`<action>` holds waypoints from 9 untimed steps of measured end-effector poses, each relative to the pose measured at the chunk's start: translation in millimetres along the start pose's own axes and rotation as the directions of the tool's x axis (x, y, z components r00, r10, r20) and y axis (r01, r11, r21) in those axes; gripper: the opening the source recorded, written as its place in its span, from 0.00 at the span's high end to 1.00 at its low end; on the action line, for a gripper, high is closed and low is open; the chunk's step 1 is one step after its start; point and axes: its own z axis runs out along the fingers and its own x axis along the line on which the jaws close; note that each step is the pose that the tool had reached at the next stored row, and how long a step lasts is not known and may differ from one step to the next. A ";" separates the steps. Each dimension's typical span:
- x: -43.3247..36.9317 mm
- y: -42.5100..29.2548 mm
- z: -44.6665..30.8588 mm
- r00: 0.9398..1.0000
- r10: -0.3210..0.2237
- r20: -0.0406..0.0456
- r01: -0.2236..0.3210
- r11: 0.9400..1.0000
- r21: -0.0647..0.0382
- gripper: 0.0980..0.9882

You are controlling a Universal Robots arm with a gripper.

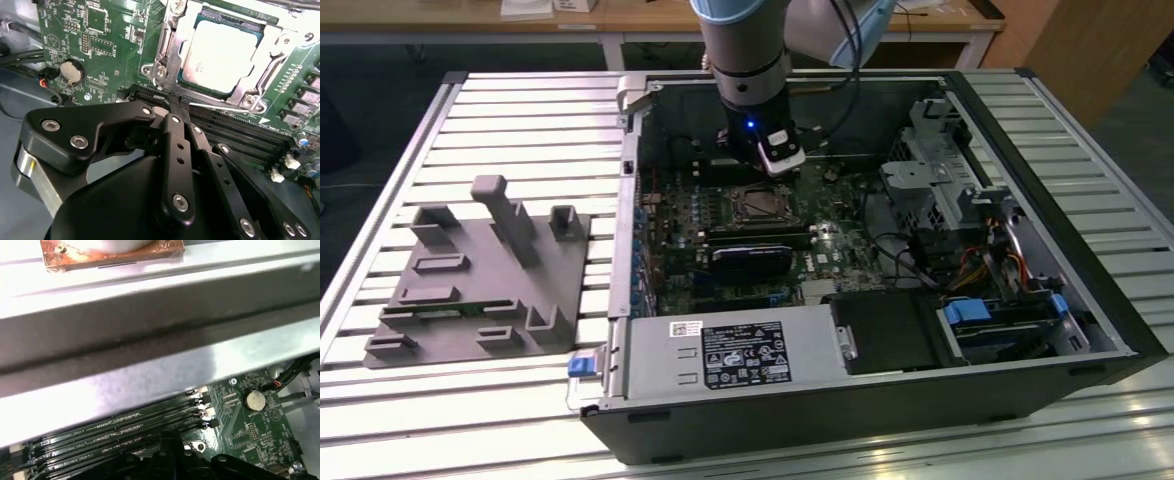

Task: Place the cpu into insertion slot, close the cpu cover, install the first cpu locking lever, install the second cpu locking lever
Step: 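Install the first cpu locking lever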

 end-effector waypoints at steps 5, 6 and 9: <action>0.7 0.5 -0.7 1.000 0.000 0.000 0.000 1.000 0.000 0.99; 1.2 0.7 -0.7 1.000 0.000 0.000 0.000 1.000 0.000 0.99; 3.6 0.8 -0.8 1.000 0.000 0.000 0.000 1.000 -0.001 0.99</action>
